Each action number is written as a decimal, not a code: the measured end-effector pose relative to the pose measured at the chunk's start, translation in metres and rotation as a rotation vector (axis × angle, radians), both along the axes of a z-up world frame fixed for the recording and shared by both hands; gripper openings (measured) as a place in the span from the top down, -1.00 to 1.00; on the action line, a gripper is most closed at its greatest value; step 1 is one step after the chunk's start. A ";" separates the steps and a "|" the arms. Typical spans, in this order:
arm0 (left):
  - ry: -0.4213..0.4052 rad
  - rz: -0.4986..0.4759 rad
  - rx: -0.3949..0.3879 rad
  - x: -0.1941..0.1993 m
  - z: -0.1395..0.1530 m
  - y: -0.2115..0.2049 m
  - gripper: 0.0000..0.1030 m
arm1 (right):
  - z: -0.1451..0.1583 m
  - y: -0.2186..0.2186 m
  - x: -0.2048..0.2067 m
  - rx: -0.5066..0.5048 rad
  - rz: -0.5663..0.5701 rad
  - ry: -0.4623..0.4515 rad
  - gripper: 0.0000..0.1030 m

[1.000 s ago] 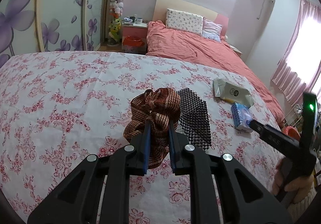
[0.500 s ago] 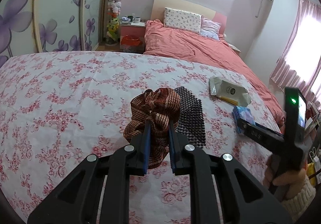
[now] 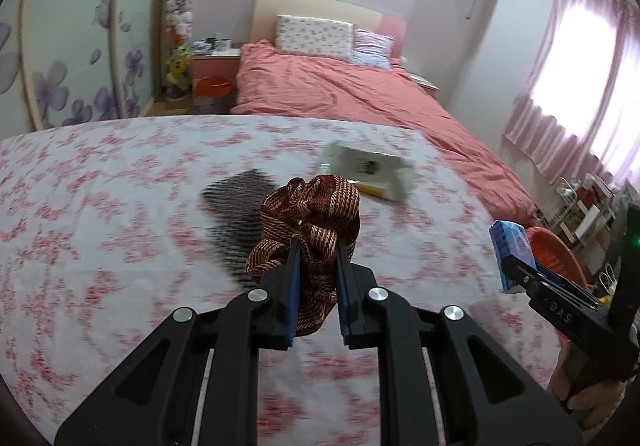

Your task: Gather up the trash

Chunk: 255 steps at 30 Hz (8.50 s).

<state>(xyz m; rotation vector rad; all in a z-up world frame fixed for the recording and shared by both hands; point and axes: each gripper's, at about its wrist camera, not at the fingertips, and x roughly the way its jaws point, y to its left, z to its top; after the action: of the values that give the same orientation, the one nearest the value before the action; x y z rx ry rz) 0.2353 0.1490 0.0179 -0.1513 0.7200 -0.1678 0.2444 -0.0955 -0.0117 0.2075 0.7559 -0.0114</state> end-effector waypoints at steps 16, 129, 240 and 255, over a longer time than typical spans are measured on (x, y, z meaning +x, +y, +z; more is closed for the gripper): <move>-0.038 -0.253 -0.038 -0.008 0.015 -0.141 0.69 | 0.035 -0.123 -0.060 0.006 -0.195 -0.129 0.06; 0.098 0.147 0.042 0.069 -0.033 0.060 0.89 | -0.034 0.055 0.167 0.098 0.186 0.120 0.03; -0.084 -0.231 0.109 -0.077 0.028 -0.224 -0.87 | 0.060 -0.221 -0.184 -0.199 -0.476 -0.234 -0.92; -0.238 0.080 0.144 -0.188 0.022 -0.123 -0.95 | 0.063 -0.131 -0.301 -0.294 -0.475 -0.412 -0.92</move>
<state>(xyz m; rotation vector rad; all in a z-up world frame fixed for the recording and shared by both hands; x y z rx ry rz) 0.0470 0.0262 0.0394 -0.0219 0.4857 -0.0560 -0.0569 -0.2265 0.0512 0.0993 0.2750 -0.5133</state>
